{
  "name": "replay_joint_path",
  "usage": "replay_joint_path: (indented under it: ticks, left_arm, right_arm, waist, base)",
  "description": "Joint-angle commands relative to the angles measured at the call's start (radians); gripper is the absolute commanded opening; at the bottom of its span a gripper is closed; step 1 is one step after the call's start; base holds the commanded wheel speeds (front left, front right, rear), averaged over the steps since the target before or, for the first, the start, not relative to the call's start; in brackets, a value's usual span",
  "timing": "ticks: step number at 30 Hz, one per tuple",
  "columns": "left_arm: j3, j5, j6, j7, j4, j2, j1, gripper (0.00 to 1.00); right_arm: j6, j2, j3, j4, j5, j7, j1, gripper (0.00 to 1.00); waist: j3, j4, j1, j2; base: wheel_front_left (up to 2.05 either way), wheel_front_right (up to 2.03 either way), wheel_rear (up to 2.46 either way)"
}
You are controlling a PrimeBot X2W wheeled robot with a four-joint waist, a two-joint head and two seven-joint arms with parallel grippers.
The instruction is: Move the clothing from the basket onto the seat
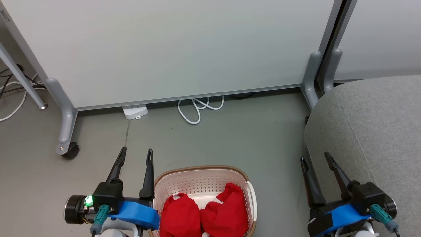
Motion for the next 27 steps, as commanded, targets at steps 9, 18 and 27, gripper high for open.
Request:
replay_joint_path:
  ticks: [9, 18, 27]
  left_arm:
    - [0.009, 0.018, -0.004, -0.008, 0.014, 0.003, -0.016, 1.00]
    - [0.007, 0.019, -0.015, -0.008, 0.028, 0.002, -0.024, 1.00]
    - [-0.026, 0.040, -0.056, -0.008, 0.129, 0.027, -0.113, 1.00]
  right_arm:
    - [0.001, -0.006, -0.001, 0.009, -0.015, -0.008, -0.008, 1.00]
    - [0.001, -0.006, 0.002, 0.015, -0.013, -0.008, -0.014, 1.00]
    - [0.001, -0.006, 0.011, 0.011, -0.019, -0.008, -0.040, 1.00]
  waist:
    - [0.000, 0.002, 0.0000, 0.0000]
    - [0.001, 0.001, 0.0000, 0.0000]
    - [0.046, -0.032, 0.0000, 0.0000]
  base:
    - [0.00, 0.00, 0.00]
    - [0.00, 0.00, 0.00]
    - [0.00, 0.00, 0.00]
